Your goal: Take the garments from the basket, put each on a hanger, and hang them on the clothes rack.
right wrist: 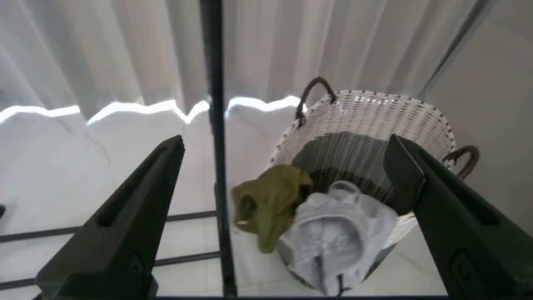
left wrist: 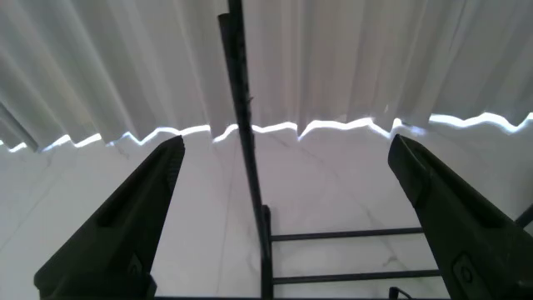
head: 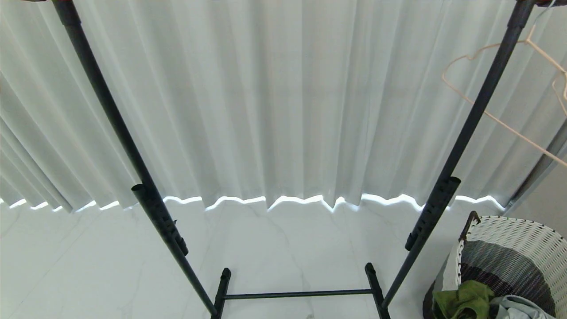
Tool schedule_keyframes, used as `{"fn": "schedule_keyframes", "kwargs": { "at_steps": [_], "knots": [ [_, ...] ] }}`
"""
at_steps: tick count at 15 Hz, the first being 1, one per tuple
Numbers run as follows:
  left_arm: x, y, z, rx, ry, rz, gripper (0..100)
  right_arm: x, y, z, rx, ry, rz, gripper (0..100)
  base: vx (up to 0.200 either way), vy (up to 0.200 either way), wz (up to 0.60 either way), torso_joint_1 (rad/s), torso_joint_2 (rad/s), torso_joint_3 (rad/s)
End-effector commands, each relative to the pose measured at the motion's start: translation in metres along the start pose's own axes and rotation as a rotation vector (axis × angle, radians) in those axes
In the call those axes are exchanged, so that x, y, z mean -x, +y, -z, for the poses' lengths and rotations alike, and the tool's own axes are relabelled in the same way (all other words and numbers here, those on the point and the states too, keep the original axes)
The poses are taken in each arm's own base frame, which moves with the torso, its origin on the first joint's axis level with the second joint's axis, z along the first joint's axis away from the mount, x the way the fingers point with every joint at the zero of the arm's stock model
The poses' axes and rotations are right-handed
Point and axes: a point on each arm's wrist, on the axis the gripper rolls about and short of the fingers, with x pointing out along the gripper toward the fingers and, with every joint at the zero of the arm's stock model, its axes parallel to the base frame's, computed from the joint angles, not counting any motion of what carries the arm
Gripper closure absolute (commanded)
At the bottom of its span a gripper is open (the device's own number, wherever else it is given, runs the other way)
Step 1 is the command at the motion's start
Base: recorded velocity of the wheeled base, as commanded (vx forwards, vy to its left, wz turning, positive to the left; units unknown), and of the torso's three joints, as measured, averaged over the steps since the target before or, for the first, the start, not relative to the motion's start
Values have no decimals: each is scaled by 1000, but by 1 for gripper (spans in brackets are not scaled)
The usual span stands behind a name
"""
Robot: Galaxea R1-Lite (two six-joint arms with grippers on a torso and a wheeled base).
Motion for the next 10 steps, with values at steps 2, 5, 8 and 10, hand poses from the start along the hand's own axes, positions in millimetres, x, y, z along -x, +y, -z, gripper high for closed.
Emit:
{"fn": "schedule_keyframes", "kwargs": {
  "at_steps": [2,5,8,10],
  "knots": [
    [0,0,0,0,-1,0,0,0,0,0,-1,-1,1,0,0,-200,0,5,0,0],
    [0,0,0,0,-1,0,0,0,0,0,-8,-1,1,0,0,-200,0,4,4,4],
    [0,0,0,0,-1,0,0,0,0,0,-11,-1,1,0,0,-133,0,2,0,3],
    [0,0,0,1,1,1,0,0,0,0,-7,-1,1,0,0,0,0,0,0,0]
  ]
}}
